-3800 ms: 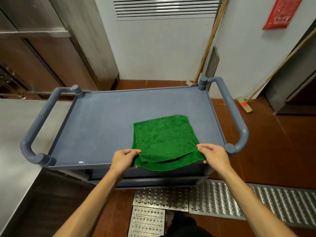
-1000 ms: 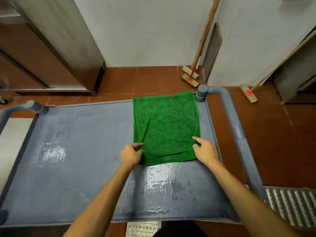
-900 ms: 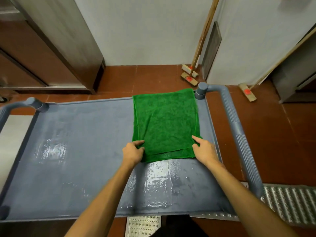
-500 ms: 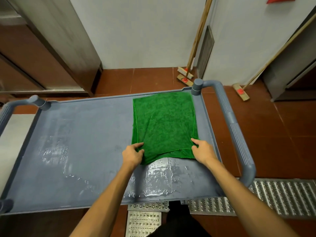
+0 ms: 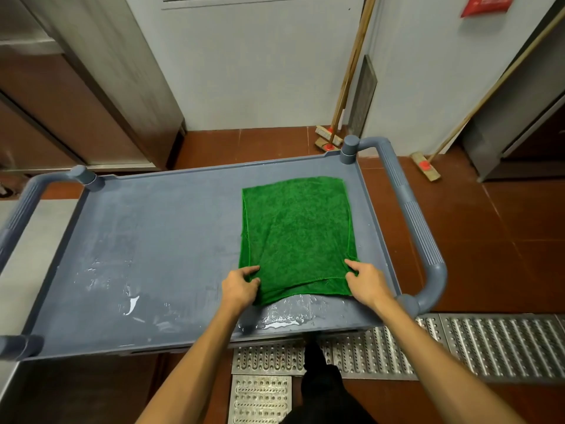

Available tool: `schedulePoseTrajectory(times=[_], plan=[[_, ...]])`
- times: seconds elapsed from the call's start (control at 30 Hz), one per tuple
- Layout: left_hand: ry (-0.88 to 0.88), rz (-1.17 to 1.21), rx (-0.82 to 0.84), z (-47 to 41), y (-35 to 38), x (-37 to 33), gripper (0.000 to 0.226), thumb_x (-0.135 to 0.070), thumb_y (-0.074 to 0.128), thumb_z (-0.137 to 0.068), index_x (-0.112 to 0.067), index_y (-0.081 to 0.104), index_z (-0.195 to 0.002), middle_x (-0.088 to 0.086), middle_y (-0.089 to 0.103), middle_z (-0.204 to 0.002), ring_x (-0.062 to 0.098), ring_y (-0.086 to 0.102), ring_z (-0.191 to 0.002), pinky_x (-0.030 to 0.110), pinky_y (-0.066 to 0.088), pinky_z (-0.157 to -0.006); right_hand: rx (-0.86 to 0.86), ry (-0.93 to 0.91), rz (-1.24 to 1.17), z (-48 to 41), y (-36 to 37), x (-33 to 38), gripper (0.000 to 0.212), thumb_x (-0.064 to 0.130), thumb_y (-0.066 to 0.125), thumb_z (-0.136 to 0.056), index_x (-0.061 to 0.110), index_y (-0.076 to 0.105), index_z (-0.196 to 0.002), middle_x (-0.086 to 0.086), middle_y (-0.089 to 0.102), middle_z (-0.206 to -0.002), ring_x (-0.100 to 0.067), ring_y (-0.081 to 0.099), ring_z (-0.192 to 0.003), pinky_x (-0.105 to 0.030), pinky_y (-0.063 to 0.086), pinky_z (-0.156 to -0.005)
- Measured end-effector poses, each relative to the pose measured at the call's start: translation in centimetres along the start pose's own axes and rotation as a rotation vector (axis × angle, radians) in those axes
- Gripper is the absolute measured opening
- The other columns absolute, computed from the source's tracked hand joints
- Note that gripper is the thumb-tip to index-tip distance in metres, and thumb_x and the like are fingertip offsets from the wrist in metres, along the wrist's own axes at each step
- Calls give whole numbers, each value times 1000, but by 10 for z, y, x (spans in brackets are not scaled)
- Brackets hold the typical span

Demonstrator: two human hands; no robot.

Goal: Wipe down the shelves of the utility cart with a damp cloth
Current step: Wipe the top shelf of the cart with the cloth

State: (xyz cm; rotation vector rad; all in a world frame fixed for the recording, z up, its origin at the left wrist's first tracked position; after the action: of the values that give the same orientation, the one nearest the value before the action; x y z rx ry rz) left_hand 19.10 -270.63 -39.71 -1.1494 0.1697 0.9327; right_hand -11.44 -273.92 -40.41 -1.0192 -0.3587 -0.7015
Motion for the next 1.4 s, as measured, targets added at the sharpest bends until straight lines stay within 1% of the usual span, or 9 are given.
schedulePoseTrajectory(times=[0.17,0.33,0.47,0.67,0.8,0.87,1.03,1.2,1.4], plan=[[-10,58,9,15,2,13,35,-15,66,-94,-21,67,-128,13,70,-121,16,59,-82,19,43,-75,7,1,1,21,3,-7,47,14,46,-98,22,49,-144,-12,70,-102,-6,44,-50,-14,27,-38],[-23,77,5,28,4,25,35,-14,68,-92,-20,69,-126,8,69,-89,-1,47,-58,19,43,-72,18,2,-15,38,3,-14,46,14,47,-97,20,51,-143,-9,71,-98,-9,52,-53,-17,33,-39],[-13,51,11,44,5,29,35,-14,66,-92,-20,68,-126,-6,60,-71,2,47,-55,17,42,-54,40,-4,-51,53,7,-20,46,12,47,-97,19,51,-143,0,58,-81,-8,48,-49,-19,39,-42],[-9,21,20,63,10,38,36,-14,65,-90,-20,70,-125,10,74,-86,16,60,-61,25,53,-69,16,17,-54,74,13,-32,46,15,48,-96,23,53,-142,-9,68,-94,-10,51,-50,-21,41,-45],[-3,28,14,75,12,45,35,-14,65,-90,-20,70,-124,12,74,-88,13,54,-56,24,47,-67,15,11,-115,88,17,-37,46,11,47,-97,19,50,-142,4,55,-71,-1,49,-37,-27,58,-60],[-5,21,16,82,12,49,35,-16,65,-90,-21,70,-124,8,70,-80,8,52,-53,22,42,-66,14,9,-139,96,19,-40,46,7,47,-98,15,49,-143,6,51,-65,2,48,-33,-17,53,-49],[-9,30,24,100,14,56,35,-16,64,-90,-22,70,-124,2,69,-69,9,55,-52,22,44,-62,-9,4,-126,115,21,-45,45,9,47,-97,18,52,-141,-8,63,-88,0,59,-46,-11,37,-38],[13,44,21,114,13,61,35,-16,62,-91,-21,69,-126,4,71,-72,6,49,-45,18,41,-50,-19,4,-93,129,23,-50,45,14,47,-96,22,55,-140,-10,71,-112,-9,67,-64,-15,41,-44],[37,63,3,132,10,69,37,-13,61,-89,-20,70,-125,10,76,-96,8,59,-60,19,44,-71,-38,6,-79,150,31,-57,44,14,47,-96,23,57,-138,-12,67,-124,-10,62,-65,-14,49,-51]])
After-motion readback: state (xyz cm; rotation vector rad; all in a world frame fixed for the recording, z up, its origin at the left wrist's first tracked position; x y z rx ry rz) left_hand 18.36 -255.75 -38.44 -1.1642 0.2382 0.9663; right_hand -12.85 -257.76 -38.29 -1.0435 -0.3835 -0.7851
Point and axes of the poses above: each hand's wrist, its own z-axis away from the middle knuckle, its own y-axis out of the palm, x = y × z, the point moved 7 cm from there along -z, towards the middle knuckle
